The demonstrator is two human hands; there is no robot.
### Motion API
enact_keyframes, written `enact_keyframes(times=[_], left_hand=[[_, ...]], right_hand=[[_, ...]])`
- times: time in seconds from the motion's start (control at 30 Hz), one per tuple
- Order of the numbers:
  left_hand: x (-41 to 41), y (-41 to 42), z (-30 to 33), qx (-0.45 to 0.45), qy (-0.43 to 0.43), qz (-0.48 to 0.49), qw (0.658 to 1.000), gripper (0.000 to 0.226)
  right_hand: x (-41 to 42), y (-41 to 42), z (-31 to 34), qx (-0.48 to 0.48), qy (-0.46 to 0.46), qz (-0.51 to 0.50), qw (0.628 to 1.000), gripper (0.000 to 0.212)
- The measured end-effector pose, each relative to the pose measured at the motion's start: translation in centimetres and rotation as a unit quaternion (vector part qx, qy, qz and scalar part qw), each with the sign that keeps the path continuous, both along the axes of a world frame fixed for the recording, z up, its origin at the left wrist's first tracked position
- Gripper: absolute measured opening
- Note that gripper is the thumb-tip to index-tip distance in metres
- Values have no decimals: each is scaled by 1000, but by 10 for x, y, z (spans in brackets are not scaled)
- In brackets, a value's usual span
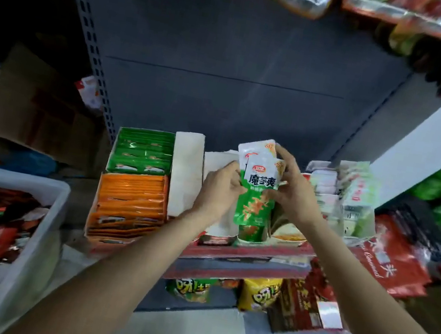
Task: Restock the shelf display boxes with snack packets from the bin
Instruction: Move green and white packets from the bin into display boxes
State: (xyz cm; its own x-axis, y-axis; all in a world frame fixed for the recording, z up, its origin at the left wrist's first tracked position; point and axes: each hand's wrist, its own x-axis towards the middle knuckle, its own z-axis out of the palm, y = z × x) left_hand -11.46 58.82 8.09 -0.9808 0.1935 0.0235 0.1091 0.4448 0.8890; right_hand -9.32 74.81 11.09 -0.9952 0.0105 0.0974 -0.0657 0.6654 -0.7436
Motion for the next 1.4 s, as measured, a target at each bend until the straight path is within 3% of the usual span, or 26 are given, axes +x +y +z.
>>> enact_keyframes(times=[0.17,0.3,0.43,0.53,0.6,0.77,0.9,1.1,1.17,1.27,1.4], left_hand=[[-5,17,-12,-38,23,14,999,21],[-10,20,-16,-55,21,19,998,22],[-11,15,-16,-45,14,7,999,17],[-7,16,-13,-19,28,3,999,42],[-8,20,-13,-48,50,18,997,45],[-11,22,-9,-123,76,20,989,36],[-9,20,-12,-53,63,63,995,29],[-10,32,-16,-16,59,52,997,32],[-7,33,-19,-56,66,38,996,35],[-3,27,-26,-216,76,26,973,43],[-7,26,-29,-294,92,-25,951,43]], right_hand=[[-10,12,-8,80,-54,-31,995,47],[-18,15,-7,154,-45,-20,987,45],[-24,20,-1,152,-49,5,987,41],[-25,19,-1,166,-18,50,985,46],[-28,19,-2,177,-1,63,982,47],[-32,24,-9,113,-25,34,993,40],[-34,25,-11,3,-73,53,996,24],[-42,37,-6,26,-89,27,995,20],[-40,39,-5,59,-93,31,994,21],[-35,36,-8,139,-99,41,985,25],[-31,29,-7,115,-47,58,991,53]])
